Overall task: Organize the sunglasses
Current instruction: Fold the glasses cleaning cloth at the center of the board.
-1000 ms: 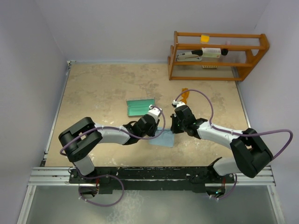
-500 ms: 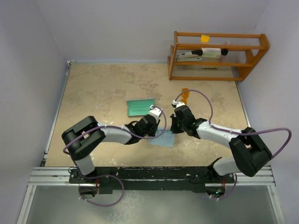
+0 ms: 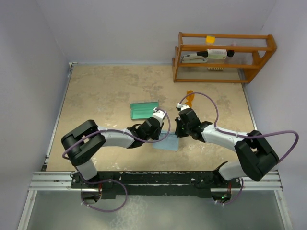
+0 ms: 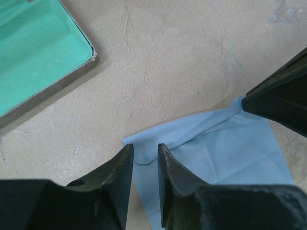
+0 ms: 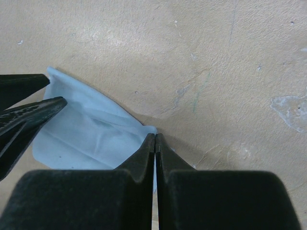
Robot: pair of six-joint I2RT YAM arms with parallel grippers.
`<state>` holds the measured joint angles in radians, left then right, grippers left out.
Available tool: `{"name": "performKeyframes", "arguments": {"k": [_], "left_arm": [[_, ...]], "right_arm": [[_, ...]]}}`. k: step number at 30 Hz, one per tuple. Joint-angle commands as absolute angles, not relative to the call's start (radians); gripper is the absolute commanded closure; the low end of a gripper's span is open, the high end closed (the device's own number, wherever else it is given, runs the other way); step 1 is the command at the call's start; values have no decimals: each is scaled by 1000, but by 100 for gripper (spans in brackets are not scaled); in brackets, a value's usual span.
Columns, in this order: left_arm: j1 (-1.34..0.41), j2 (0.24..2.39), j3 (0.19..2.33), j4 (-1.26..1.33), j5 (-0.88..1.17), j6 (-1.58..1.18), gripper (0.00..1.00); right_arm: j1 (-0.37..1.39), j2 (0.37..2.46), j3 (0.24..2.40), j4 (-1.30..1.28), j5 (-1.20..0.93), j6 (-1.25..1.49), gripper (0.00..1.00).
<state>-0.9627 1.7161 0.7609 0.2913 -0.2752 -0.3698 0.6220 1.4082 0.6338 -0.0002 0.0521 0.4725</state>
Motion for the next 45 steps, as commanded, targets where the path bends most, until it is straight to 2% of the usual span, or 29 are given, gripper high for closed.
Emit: {"name": "performKeyframes", "arguments": {"k": [1,12,40,42,45], "left_arm": [[-966,1622,782,283,-298,-340,75],[-969,1650,779,279,-240,-323,75],[-981,1748,821,267,-257,-279,75],[-983,1751,821,267,-259,-279,76],[-983,1752,821,263,-268,-282,83]], "right_arm": [[625,1410,657,21,45,483,100],[626,1420,665,22,46,489,100],[625,1436,681,6,38,488,100],[626,1436,681,6,37,488,100],[625,1438,677,11,37,488,100]]}}
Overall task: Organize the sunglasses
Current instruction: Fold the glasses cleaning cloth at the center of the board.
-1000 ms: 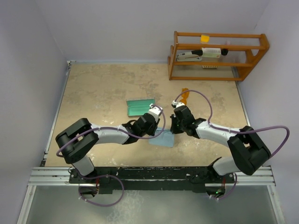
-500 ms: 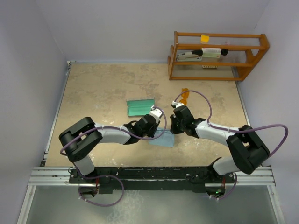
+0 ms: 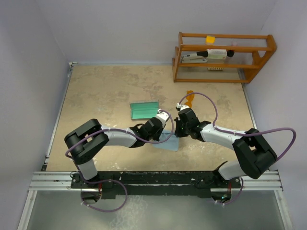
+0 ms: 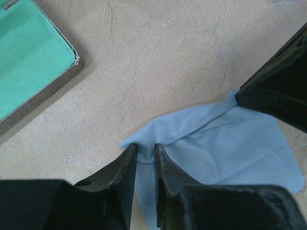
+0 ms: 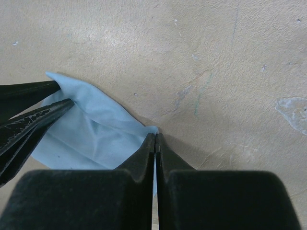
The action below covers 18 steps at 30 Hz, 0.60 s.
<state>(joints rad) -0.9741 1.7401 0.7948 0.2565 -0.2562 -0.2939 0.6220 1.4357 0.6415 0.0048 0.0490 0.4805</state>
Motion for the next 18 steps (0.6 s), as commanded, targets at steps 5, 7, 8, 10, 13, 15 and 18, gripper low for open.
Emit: {"name": "performKeyframes", "arguments": {"k": [5,7,8,10,13,15,18], "left_arm": [[-983,1736,822,251,-281,-284,85],[-983,1731,821,246,-286,-284,86],[-984,1726,821,244,-288,-283,89],[-985,1716,822,241,-297,-284,100],[-984,1698,822,239,-306,-283,100],[-984,1687,826,229,-314,-284,100],[-986,1667,829,221,-324,-285,99]], "right_arm": [[626,1442,672,23,43,492,100],[625,1442,671,23,43,492,100],[626,1442,671,22,44,492,100],[625,1440,670,21,44,492,100],[626,1437,670,20,46,493,100],[625,1437,671,19,46,494,100],[625,1436,673,17,46,493,100]]}}
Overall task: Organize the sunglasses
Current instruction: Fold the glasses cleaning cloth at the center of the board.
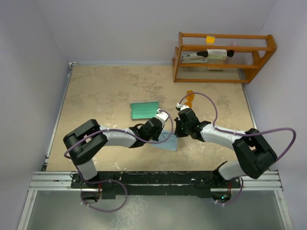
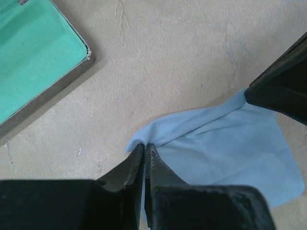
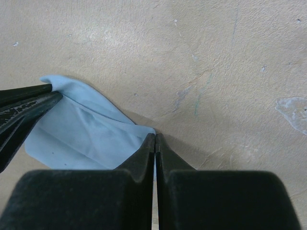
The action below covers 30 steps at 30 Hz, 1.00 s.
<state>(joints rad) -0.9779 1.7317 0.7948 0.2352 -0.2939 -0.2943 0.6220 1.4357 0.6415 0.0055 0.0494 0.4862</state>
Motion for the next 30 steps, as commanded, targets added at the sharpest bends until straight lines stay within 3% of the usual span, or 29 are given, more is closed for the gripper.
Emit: {"name": "performKeyframes", "arguments": {"k": [1,3,7,10,11,12,21,24,30], "left_arm": [[-986,1661,836,212,-328,-285,95],[-986,1657,848,195,-331,-284,88],[-987,1660,852,193,-331,-283,86],[-991,1667,851,198,-328,-283,88],[-991,1669,851,201,-322,-282,97],[-992,1672,851,204,-318,-282,100],[-995,1676,853,203,-319,-277,100],[-997,1677,852,201,-299,-273,86],[-1003,1686,854,195,-300,-246,80]], "right_arm": [[625,1435,676,17,46,492,100],[625,1435,676,17,46,492,100],[626,1439,677,18,41,494,100],[626,1440,677,18,41,493,100],[625,1440,679,17,41,493,100],[625,1439,677,16,43,492,100],[625,1440,683,13,45,489,100],[626,1443,683,15,45,489,100],[626,1452,681,7,-1,500,100]]}}
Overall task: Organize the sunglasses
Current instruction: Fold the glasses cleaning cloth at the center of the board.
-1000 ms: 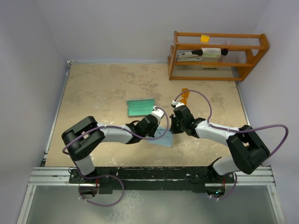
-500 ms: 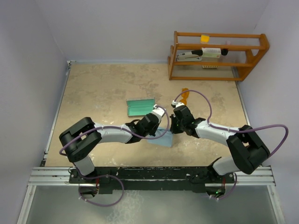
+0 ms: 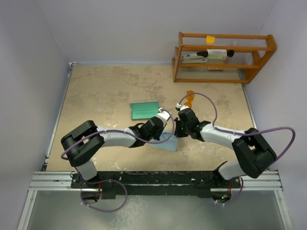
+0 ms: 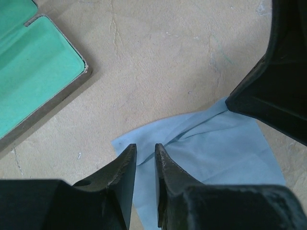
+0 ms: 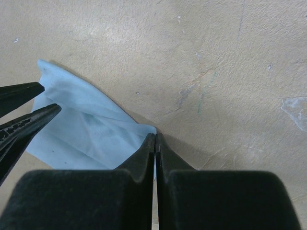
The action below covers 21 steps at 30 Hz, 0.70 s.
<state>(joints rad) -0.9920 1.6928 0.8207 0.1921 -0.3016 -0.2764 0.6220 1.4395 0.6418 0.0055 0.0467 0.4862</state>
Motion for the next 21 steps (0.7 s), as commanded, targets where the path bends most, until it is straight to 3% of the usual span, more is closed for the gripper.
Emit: {"name": "performKeyframes", "arguments": {"k": [1,21], "left_arm": [[-1003,1686,852,195,-303,-244,80],[-1003,1699,838,172,-365,-185,79]], "right_arm": [[625,1455,683,8,0,504,100],[626,1480,694,3,14,512,100]]}}
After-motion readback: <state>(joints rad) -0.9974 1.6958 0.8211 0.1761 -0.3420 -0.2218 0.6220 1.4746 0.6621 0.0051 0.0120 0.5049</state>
